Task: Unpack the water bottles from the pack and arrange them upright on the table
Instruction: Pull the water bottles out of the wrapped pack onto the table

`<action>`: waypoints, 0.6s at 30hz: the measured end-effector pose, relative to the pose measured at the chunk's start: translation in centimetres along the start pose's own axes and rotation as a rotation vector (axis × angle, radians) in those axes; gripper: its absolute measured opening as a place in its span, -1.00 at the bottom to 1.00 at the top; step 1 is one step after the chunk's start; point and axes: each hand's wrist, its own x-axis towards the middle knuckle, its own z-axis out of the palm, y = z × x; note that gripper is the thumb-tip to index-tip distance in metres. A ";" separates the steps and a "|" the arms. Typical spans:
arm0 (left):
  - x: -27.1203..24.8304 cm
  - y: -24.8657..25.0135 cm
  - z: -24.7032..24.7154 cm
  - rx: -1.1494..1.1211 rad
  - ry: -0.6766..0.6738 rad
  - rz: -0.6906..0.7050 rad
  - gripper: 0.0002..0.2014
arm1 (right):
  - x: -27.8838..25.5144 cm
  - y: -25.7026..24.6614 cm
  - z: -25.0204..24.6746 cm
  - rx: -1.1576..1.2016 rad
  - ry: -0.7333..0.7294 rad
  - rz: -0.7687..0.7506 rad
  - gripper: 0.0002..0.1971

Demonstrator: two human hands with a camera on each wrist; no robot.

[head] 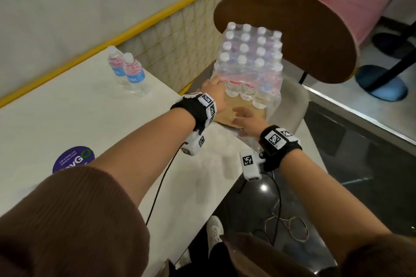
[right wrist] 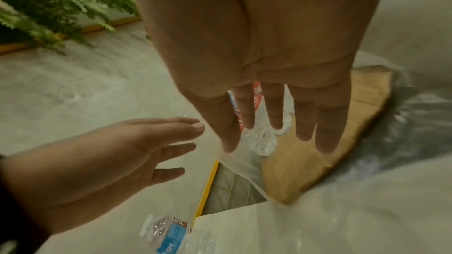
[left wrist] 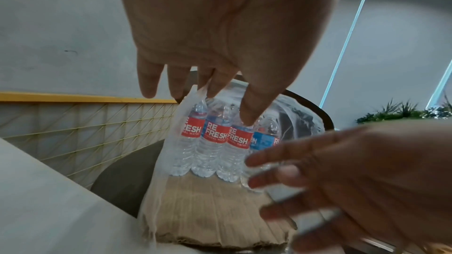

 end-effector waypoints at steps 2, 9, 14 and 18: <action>-0.3 -0.2 -0.2 -0.018 0.000 0.007 -0.33 | 2.1 -1.6 -0.3 -0.141 0.033 -0.062 -0.38; -5.5 -3.3 -1.7 -0.091 -0.044 0.072 -0.43 | 6.0 -7.9 -0.2 -0.422 0.133 -0.074 -0.57; -14.2 -10.9 -1.6 -0.018 -0.244 -0.146 -0.47 | 9.3 -8.1 -0.2 -0.674 -0.034 -0.031 -0.54; -20.7 -14.4 -2.1 0.115 -0.441 -0.328 -0.45 | 11.9 -8.1 0.4 -0.818 -0.087 -0.064 -0.50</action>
